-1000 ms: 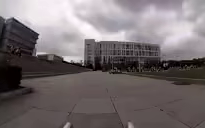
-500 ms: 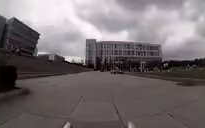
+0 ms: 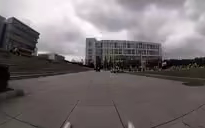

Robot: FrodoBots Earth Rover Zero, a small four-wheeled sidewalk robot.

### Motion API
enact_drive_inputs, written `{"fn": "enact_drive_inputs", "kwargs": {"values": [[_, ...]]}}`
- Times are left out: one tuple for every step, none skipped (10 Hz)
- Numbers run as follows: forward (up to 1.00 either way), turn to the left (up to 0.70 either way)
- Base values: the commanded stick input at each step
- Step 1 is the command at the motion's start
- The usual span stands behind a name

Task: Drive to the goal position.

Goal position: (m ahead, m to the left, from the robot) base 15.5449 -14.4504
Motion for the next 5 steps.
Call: {"fn": "enact_drive_inputs", "kwargs": {"values": [[0.50,-0.24],[0.50,-0.03],[0.50,0.01],[0.50,0.01],[0.50,0.01]]}}
